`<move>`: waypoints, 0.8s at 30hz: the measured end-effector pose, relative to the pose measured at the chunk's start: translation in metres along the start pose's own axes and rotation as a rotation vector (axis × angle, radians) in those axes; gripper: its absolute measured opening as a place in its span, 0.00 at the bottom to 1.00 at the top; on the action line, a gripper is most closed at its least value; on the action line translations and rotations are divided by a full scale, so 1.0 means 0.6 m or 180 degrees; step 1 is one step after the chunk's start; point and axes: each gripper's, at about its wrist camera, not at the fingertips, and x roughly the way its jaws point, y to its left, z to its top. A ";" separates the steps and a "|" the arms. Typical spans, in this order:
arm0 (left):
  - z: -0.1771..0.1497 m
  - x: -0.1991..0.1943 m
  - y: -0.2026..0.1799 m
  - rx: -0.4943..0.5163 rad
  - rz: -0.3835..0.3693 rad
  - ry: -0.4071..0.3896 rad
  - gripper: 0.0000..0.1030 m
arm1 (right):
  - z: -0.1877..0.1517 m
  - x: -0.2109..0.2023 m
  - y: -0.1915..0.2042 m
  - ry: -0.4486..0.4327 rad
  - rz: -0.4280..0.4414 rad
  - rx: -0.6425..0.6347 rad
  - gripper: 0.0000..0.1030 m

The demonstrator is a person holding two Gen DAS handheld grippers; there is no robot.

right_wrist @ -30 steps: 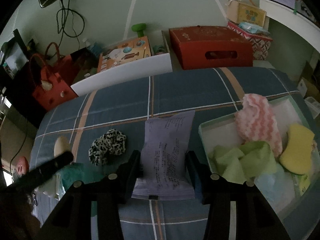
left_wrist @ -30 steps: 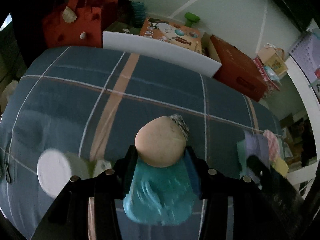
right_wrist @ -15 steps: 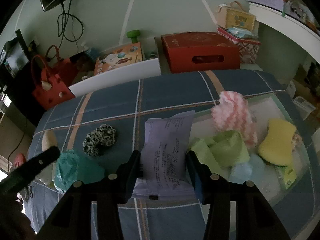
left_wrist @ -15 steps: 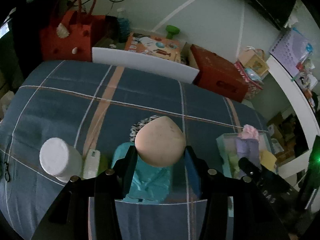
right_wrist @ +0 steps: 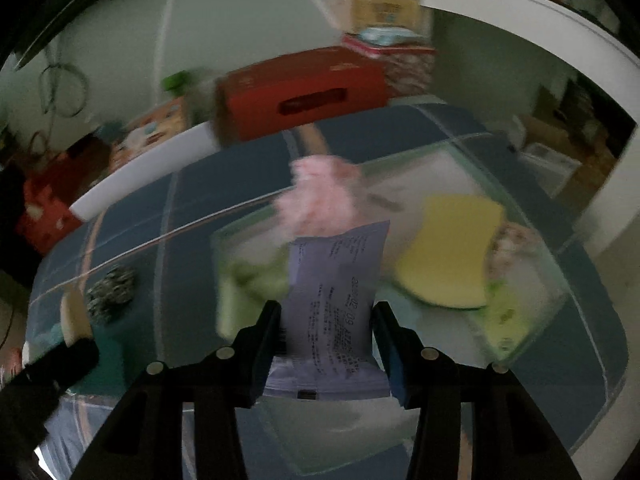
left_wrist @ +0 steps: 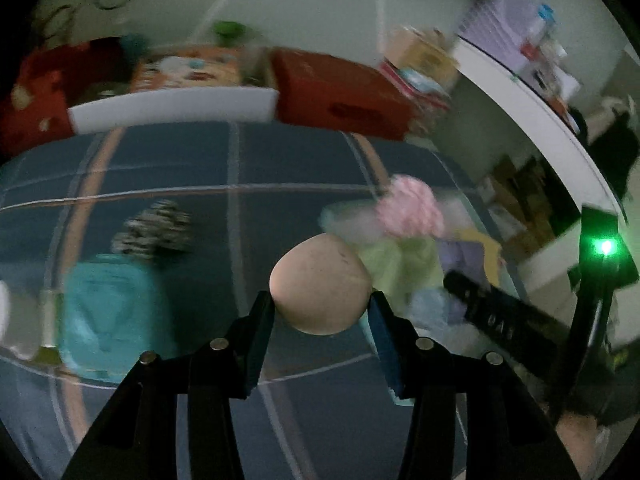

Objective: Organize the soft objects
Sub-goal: 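Carry the puff with the left gripper while the right carries the pouch, releasing both into the tray, then withdraw both grippers from the tray back over the table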

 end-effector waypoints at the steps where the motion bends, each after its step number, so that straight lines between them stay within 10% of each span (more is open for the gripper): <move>1: -0.004 0.015 -0.012 0.0042 -0.0037 0.0075 0.48 | 0.000 0.000 -0.016 0.0001 -0.0062 0.0044 0.49; 20: -0.072 0.138 -0.151 0.0727 -0.0029 0.0573 0.51 | -0.009 0.028 -0.102 0.0228 -0.0206 0.0220 0.50; 24: -0.070 0.131 -0.150 0.0694 -0.0021 0.0553 0.63 | -0.003 0.019 -0.103 0.0163 -0.0210 0.0241 0.66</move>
